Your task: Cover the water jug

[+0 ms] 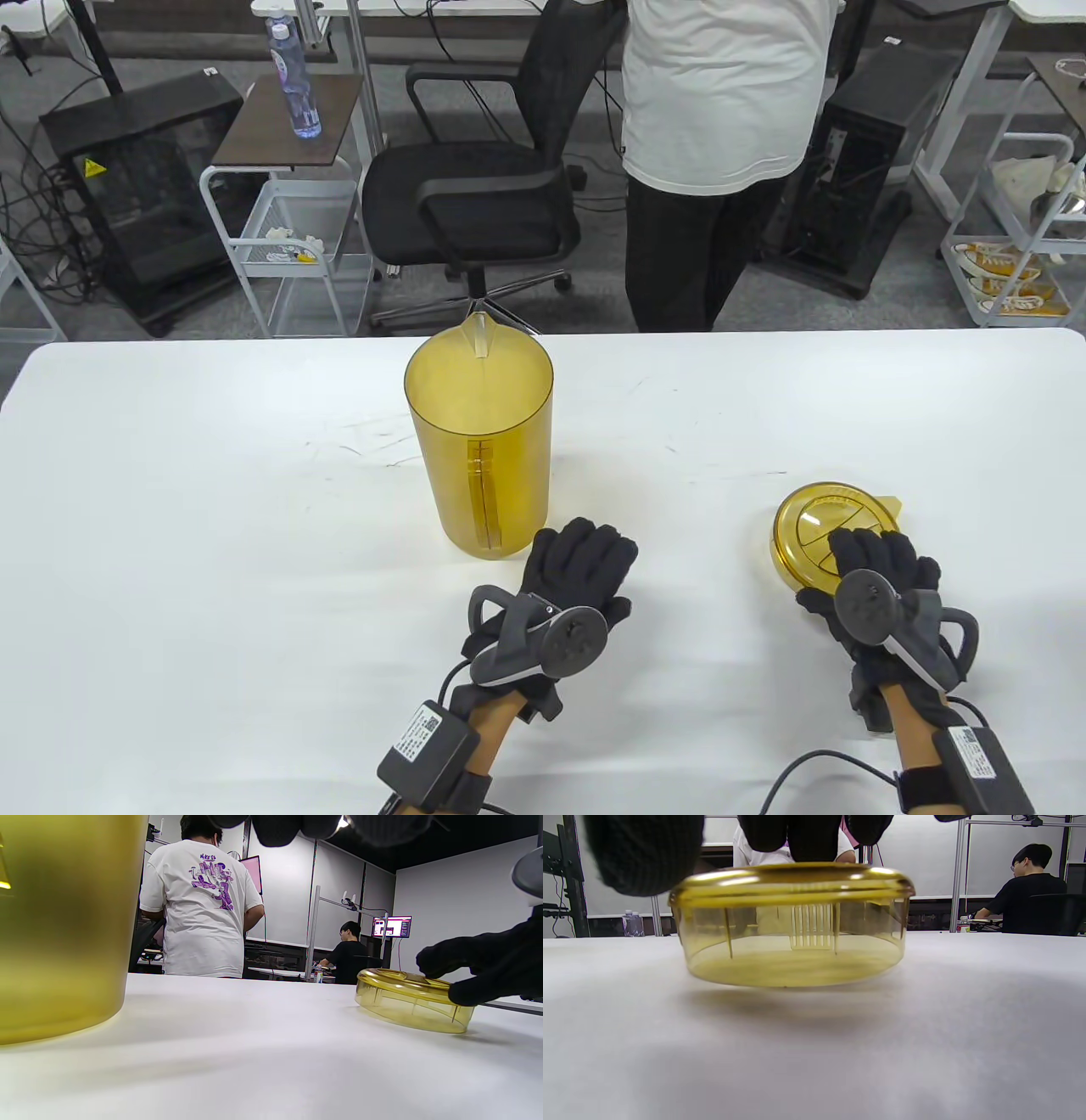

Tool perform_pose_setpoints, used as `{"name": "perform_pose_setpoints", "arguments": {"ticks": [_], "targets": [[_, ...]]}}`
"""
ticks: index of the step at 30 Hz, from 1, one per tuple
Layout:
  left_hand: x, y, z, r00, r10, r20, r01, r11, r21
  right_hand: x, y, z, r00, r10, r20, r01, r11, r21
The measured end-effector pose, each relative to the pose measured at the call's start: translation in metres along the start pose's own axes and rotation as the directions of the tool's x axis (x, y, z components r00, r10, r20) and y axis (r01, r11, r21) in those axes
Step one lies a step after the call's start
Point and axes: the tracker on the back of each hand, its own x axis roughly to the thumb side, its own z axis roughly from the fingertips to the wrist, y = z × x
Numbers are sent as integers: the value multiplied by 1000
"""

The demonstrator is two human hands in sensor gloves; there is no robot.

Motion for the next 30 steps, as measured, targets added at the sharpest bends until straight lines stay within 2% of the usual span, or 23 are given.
{"name": "perform_pose_setpoints", "arguments": {"ticks": [11,24,30], "targets": [[-1,0,0,1000,-1,-4,1,1000,3,3,6,-3,997,69,-27,-68,996,59],[-1,1,0,1000,-5,-4,5,1000,4,6,7,-5,997,70,-32,-70,998,9],[0,0,0,1000,-5,2,5,1000,2,8,5,-4,996,90,19,-89,995,-50]]}}
